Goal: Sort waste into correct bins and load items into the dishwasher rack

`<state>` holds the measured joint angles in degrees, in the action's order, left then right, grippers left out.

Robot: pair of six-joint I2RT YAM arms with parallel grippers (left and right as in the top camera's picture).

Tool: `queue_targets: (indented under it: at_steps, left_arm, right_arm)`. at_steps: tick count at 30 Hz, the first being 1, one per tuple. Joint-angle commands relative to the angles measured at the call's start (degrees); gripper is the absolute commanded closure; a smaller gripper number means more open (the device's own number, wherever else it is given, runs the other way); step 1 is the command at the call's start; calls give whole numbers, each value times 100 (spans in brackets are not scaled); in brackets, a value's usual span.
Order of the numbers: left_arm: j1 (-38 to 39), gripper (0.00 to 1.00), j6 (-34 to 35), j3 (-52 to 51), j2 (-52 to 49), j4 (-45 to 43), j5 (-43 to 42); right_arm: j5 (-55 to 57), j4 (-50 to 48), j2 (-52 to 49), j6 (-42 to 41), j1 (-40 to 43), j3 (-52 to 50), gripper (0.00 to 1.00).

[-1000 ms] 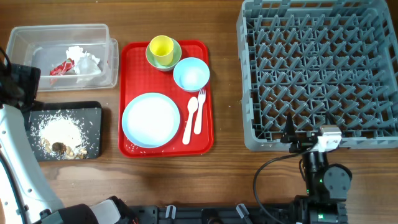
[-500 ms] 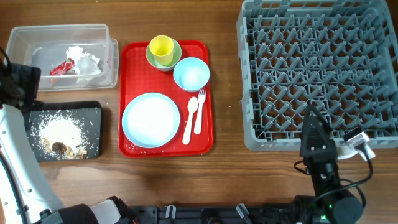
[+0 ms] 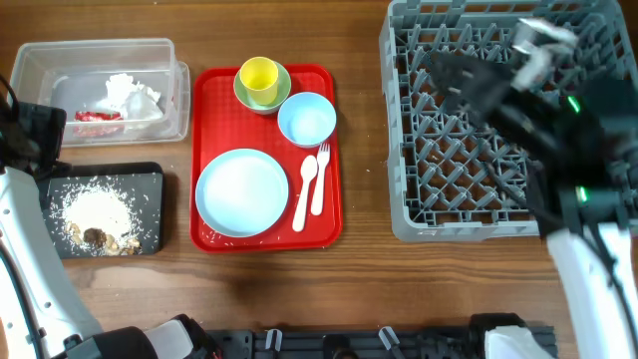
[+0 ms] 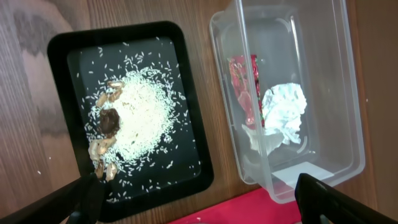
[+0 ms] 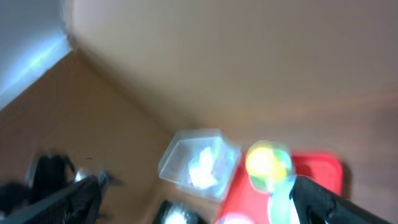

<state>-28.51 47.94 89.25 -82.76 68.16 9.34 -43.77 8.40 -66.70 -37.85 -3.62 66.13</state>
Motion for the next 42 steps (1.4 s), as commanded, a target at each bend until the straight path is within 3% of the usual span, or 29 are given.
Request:
queue_targets:
  at_steps: [1,3,6,10,19,22,27,30,40,42]
  left_arm:
    - [-26,0,74,-4,-15,4,31]
    - [-26,0,74,-4,-15,2,31]
    - [-26,0,72,-4,-15,4,31]
    - [-26,0,72,-4,-15,4,31]
    - [-26,0,74,-4,-15,4,31]
    - [-26,0,74,-4,-15,4,31]
    - [-26,0,72,-4,-15,4,31]
    - [-26,0,72,-4,-15,4,31]
    - [-26,0,74,-4,-15,4,31]
    - [-26,0,74,-4,-15,4,31]
  right_arm:
    - [645,1353,-765,1926,-1276,1421,0]
    - [2319,2463,-1355,2524,-2299,2306,0]
    - [3899,4017,-2396,3012,-3333,3582,0]
    - [4083,5532,-3851,3032,-3952,4841,0]
    - [3117,5510,-5401,2706,-4249,4861,1]
    - [3414,5521,-5698,1915,-4249,4861,12]
    - [3615,5532,-6234,1574,-4249,4861,49]
    - [4170,5528,-6507,1220,-4245,4861,49]
    - [4044,5488,-6896,1196,-4142,4850,48]
    - [3882,5477,-6961,1198,-4142,4850,53]
